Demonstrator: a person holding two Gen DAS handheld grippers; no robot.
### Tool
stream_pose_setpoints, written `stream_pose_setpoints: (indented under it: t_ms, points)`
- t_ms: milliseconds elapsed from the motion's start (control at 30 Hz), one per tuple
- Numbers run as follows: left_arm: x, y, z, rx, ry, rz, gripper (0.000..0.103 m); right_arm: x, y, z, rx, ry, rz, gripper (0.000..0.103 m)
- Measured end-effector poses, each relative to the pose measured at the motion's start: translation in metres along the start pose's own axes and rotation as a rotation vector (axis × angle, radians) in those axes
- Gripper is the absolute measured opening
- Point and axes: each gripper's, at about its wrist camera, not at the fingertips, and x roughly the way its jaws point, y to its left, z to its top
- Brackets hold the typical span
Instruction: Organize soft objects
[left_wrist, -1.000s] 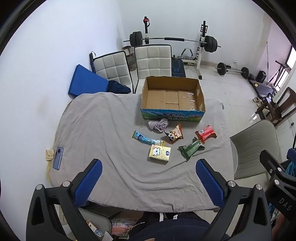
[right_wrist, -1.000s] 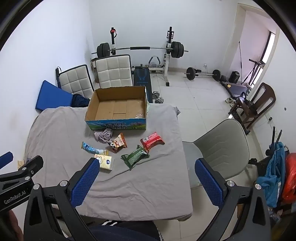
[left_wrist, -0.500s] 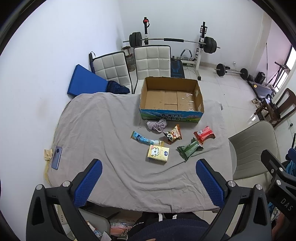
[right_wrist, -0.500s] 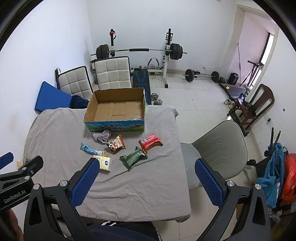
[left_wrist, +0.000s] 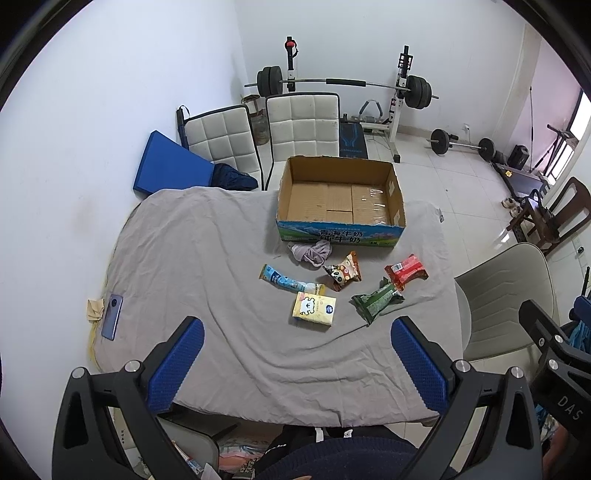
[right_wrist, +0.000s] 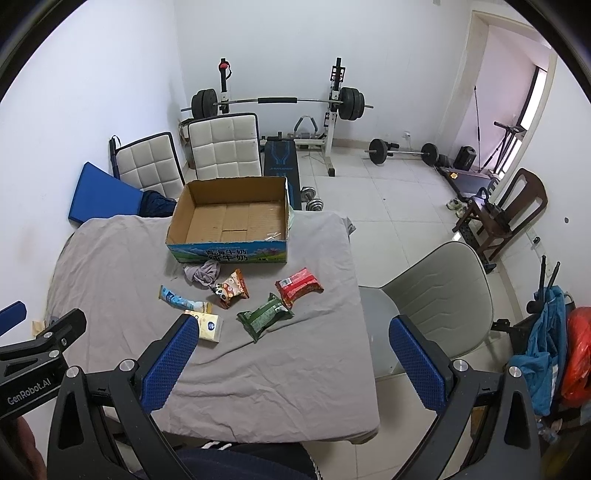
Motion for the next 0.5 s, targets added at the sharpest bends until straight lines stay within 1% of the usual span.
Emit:
stream_pose_setpoints:
  t_ms: [500]
  points:
    - [0.0034,0.0008,0.006,0.0,0.0,0.004,0.103,0.0068,0.004,0.0008,-0.005,-0.003,0.003,0.103]
